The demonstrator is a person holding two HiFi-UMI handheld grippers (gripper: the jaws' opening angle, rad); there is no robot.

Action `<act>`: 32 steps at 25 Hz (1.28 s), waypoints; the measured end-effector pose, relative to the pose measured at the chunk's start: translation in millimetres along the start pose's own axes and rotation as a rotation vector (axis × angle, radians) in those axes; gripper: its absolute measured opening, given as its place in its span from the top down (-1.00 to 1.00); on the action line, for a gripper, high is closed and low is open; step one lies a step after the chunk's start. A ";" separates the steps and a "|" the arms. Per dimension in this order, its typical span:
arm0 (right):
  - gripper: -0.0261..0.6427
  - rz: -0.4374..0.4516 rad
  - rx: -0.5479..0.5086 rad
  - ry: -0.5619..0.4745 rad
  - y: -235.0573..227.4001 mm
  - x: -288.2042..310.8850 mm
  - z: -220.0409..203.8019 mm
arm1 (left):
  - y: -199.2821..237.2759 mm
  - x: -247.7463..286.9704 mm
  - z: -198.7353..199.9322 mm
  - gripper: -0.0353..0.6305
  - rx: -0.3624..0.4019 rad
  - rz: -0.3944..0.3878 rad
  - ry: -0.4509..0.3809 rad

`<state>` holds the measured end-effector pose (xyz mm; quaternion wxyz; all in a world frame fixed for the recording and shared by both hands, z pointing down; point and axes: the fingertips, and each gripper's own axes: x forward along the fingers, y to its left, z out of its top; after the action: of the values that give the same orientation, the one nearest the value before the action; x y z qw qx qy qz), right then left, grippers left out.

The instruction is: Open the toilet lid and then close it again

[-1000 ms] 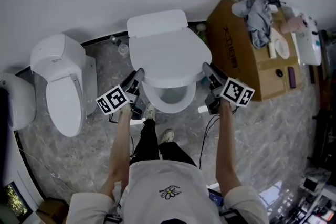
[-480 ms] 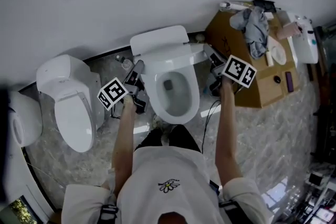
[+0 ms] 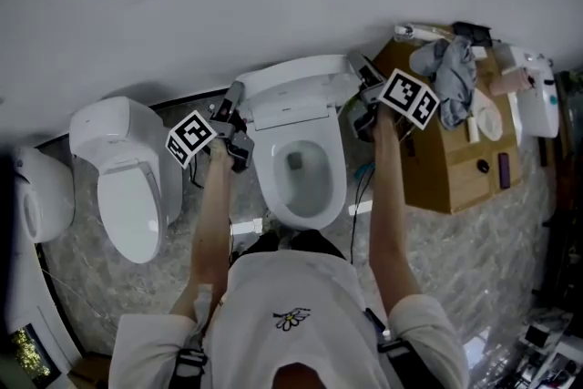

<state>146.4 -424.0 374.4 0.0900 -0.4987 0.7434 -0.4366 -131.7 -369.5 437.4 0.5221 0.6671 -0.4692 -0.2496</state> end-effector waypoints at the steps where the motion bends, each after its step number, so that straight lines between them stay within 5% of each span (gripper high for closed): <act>1: 0.30 0.004 -0.004 0.004 0.5 7.0 3.4 | 0.4 5.0 4.6 0.26 0.009 0.006 -0.004; 10: 0.33 0.006 -0.075 0.043 1.7 65.5 28.3 | 5.2 46.0 40.0 0.31 0.021 0.030 -0.041; 32: 0.33 -0.050 -0.065 0.070 -4.6 134.8 54.1 | 16.4 96.8 78.1 0.31 0.024 0.063 -0.039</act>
<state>114.7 -565.4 385.8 0.0366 -0.5039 0.7474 -0.4314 -159.8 -491.7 442.1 0.5123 0.6531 -0.5033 -0.2403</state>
